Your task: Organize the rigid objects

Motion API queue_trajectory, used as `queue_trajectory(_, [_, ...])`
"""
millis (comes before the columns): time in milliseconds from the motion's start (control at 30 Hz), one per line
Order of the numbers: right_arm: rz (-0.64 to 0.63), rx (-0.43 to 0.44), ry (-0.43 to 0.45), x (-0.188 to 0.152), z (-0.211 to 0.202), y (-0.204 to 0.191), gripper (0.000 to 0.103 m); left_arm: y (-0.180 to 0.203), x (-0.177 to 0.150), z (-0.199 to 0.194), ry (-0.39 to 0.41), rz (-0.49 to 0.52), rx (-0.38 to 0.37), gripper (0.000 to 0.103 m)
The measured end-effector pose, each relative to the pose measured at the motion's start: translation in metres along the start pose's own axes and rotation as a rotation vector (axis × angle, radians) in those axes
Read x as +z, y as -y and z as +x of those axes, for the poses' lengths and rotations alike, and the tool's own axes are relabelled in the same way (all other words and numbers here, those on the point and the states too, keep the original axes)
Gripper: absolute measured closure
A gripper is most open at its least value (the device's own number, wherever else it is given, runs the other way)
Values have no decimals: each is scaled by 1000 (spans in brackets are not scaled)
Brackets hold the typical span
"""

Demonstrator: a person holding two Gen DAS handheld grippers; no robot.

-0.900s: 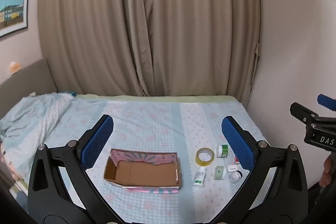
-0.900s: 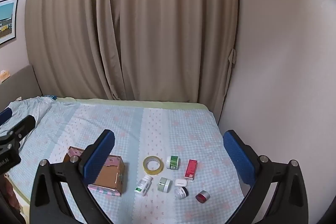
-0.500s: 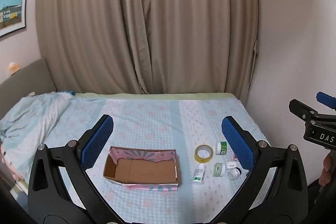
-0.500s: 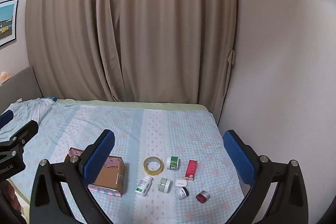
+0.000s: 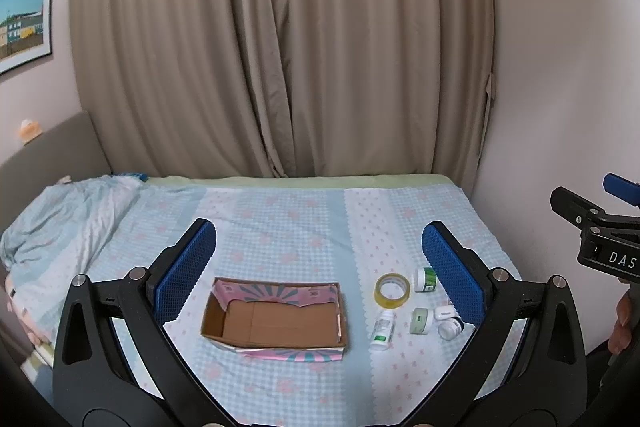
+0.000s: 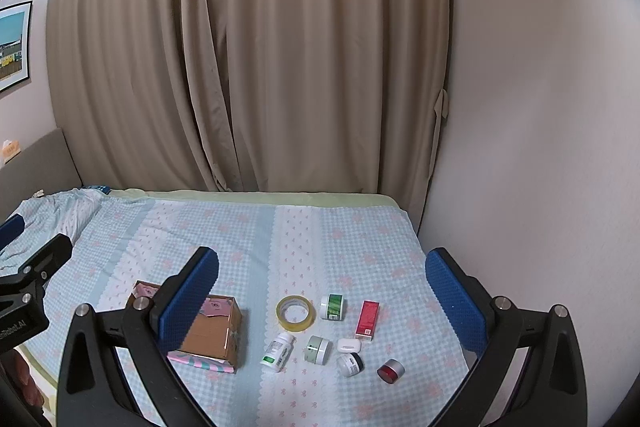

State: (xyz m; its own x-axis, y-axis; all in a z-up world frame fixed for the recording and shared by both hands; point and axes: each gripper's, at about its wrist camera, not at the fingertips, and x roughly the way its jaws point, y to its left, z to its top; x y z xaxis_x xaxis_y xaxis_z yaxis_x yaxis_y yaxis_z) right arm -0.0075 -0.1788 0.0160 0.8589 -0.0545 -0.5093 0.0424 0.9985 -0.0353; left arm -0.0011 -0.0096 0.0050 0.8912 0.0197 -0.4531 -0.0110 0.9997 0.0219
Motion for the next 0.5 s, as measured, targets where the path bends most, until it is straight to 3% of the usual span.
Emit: queue_trajectory(500, [-19, -13, 3, -2, -1, -2, 0, 0, -6, 4, -4, 5, 4, 1])
